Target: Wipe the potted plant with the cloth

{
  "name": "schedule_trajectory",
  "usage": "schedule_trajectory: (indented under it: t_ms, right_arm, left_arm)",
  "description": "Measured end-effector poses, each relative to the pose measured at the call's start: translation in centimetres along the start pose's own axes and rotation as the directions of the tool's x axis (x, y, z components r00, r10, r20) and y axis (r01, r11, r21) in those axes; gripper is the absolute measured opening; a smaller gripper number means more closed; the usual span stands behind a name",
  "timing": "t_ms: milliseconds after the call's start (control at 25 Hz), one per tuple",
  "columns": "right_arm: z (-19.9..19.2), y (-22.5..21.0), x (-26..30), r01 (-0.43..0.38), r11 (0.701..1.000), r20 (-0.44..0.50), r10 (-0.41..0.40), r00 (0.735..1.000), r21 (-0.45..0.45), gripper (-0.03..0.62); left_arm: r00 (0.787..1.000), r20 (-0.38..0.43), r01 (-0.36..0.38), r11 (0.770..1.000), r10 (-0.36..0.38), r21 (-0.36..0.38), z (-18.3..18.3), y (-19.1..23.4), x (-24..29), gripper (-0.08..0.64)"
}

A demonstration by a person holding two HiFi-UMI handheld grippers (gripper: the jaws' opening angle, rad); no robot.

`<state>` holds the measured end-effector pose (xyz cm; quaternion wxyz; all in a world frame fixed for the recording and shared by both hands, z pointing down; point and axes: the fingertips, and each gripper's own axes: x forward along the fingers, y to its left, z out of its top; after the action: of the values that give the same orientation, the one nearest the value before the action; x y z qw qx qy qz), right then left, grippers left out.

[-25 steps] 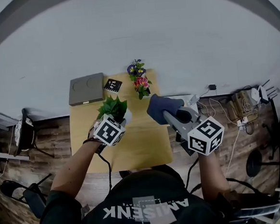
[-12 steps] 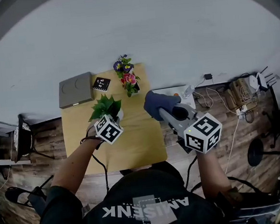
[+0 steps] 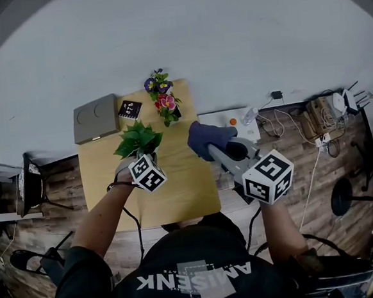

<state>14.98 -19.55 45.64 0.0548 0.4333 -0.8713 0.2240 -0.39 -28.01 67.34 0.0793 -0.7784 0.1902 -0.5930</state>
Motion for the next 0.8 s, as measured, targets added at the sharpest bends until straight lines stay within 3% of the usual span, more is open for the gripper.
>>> schedule_trajectory:
  t_ms: [320, 680, 800]
  right_arm:
    - [-0.1, 0.3, 0.0, -0.009, 1.000, 0.005, 0.009, 1.000, -0.001, 0.028]
    - [0.3, 1.4, -0.1, -0.018, 0.999, 0.003, 0.018, 1.000, -0.031, 0.028]
    - [0.6, 1.6, -0.2, -0.027, 0.999, 0.010, 0.028, 1.000, -0.032, 0.028]
  left_arm:
    - [1.000, -0.018, -0.014, 0.998, 0.016, 0.066, -0.1, -0.5, 0.0, 0.028]
    - [0.998, -0.014, -0.057, 0.986, 0.060, 0.159, -0.6, -1.8, -0.6, 0.103]
    - [0.997, -0.005, -0.072, 0.989, 0.073, 0.132, -0.8, -1.9, -1.3, 0.103]
